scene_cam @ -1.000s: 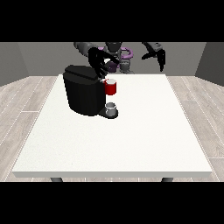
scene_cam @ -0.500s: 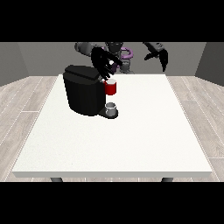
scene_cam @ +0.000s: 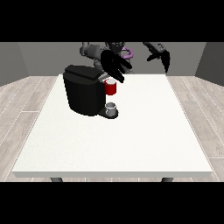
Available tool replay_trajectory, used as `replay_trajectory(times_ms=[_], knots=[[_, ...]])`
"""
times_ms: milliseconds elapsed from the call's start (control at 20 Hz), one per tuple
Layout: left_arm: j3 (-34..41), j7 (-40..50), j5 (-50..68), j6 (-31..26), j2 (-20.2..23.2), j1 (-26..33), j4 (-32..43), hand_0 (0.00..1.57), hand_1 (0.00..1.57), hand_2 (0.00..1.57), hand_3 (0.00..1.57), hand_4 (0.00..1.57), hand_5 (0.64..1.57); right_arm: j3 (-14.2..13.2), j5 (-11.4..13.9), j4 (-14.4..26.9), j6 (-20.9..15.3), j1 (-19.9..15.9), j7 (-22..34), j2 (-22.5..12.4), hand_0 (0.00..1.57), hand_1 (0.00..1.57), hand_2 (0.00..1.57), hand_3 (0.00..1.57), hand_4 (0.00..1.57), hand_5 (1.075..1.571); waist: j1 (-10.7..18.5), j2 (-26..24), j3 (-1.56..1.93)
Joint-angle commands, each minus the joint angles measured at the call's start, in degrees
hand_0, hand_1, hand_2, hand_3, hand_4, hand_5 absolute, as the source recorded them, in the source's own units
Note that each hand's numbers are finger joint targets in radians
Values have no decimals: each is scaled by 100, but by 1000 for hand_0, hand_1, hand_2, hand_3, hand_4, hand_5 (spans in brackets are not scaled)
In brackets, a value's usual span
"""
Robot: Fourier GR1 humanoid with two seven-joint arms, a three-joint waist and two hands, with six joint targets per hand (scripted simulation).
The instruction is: Insert the coffee pod into the coffee machine and close the lid
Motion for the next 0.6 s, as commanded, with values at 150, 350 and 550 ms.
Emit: replay_trajectory(times_ms=[150, 350, 550], knots=[[-46, 39, 105, -122, -41, -394, 6, 0, 0, 0, 0, 254, 1571, 213, -371, -248, 44, -964, -926, 654, 0, 0, 0, 0, 0, 1571, 691, 412, -276], [58, -53, 133, -226, 167, -388, -37, 0, 0, 0, 0, 278, 1571, 254, -339, 22, -102, -1093, -1415, 880, 0, 0, 0, 0, 53, 1571, 577, 628, -279], [250, -18, 276, -324, 349, -232, -80, 0, 0, 0, 0, 272, 1571, 272, -389, 299, -119, -1098, -1710, 1089, 0, 0, 0, 0, 0, 1571, 453, 485, -279]])
